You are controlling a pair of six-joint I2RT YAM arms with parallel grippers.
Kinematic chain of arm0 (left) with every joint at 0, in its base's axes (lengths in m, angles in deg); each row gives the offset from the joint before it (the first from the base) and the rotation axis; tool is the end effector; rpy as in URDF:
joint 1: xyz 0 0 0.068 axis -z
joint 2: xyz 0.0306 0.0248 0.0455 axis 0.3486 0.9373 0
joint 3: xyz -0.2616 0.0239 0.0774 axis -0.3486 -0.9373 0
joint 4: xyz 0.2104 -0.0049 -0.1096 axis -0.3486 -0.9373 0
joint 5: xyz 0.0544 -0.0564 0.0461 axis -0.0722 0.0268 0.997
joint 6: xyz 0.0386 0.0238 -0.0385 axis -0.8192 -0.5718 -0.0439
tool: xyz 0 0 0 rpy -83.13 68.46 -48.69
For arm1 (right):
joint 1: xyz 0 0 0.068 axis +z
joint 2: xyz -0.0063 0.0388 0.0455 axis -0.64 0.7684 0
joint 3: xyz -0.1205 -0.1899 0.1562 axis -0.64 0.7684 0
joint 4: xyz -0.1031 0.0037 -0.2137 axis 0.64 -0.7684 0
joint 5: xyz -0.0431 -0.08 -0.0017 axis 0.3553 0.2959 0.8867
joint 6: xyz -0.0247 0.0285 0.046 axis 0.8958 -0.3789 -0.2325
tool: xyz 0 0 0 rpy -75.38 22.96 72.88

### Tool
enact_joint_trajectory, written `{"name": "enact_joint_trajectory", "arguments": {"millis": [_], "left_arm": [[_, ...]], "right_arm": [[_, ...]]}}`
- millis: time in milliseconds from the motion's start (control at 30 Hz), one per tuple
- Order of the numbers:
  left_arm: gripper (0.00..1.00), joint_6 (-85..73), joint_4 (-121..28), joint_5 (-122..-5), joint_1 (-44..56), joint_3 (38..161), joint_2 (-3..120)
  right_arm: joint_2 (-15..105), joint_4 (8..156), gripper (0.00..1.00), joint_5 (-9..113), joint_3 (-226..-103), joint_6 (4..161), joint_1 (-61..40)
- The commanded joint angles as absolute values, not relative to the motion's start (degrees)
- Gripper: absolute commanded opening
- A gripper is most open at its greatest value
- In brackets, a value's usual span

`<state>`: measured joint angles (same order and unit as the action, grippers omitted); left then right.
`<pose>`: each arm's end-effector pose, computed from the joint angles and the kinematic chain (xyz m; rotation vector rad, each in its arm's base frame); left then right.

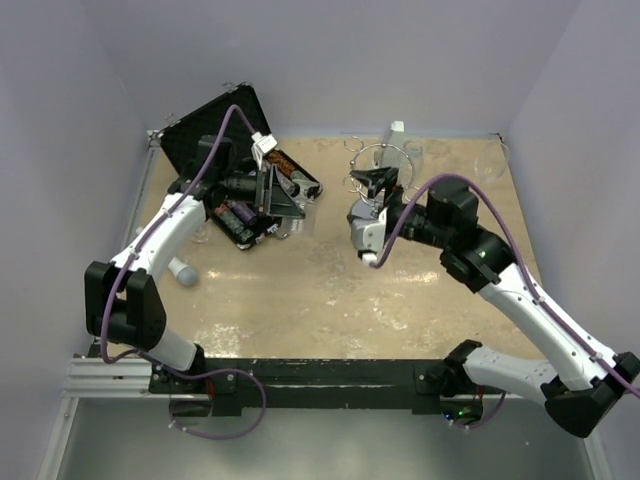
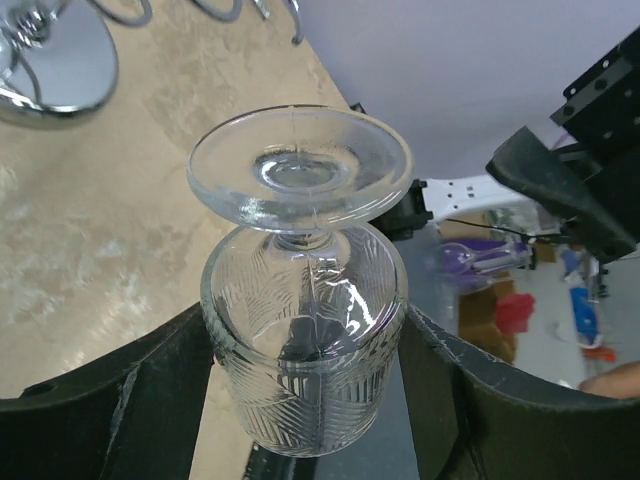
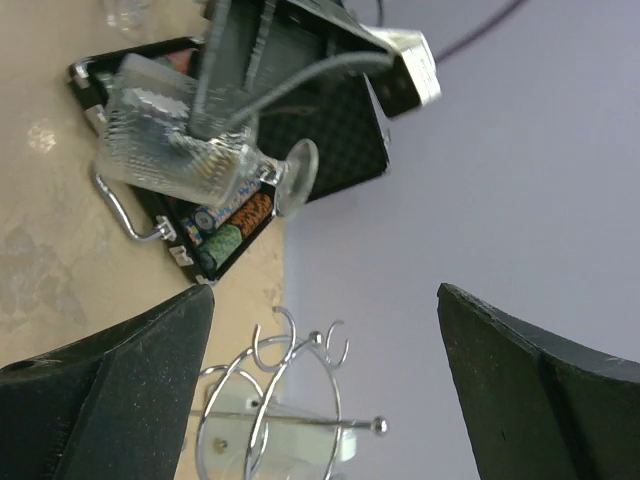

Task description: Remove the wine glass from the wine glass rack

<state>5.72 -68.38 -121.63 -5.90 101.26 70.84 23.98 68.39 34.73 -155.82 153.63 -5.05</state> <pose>0.2932 -0.1171 0.3341 0.5551 2.0921 -1.6202 0.1627 0.1354 0.4141 -1.4688 0.8286 -0.0149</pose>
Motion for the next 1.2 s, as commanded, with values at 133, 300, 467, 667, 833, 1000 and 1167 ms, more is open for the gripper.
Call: {"name": "enact_joint_trajectory", "arguments": {"millis": [133, 300, 467, 667, 833, 1000, 1167], "left_arm": [[0.00, 18.69, -67.15, -133.90, -6.78, 96.20, 70.30], [0.00, 24.60, -64.84, -134.96, -6.78, 94.26, 71.18], [0.00, 27.67, -65.47, -135.04, -6.78, 91.98, 71.71], [0.00, 27.32, -67.92, -133.90, -6.78, 89.69, 71.00], [0.00, 27.58, -68.71, -132.93, -6.78, 89.25, 71.71], [0.00, 28.29, -68.89, -132.58, -6.69, 89.95, 72.76], [0.00, 28.55, -68.89, -132.32, -6.69, 90.04, 73.38]], "right_arm": [[21.63, 57.15, 0.97, 35.56, -151.74, 182.25, 6.08], [24.43, 55.03, 0.98, 36.79, -149.00, 192.11, 9.08], [27.86, 55.99, 0.99, 36.87, -148.83, 196.60, 10.57], [30.24, 61.27, 0.99, 38.19, -146.98, 196.43, 13.82], [31.47, 62.23, 0.99, 36.79, -146.11, 199.15, 14.53], [34.19, 64.34, 0.99, 37.66, -145.93, 201.17, 14.62], [37.36, 67.50, 0.99, 37.49, -146.28, 201.88, 14.70]]}}
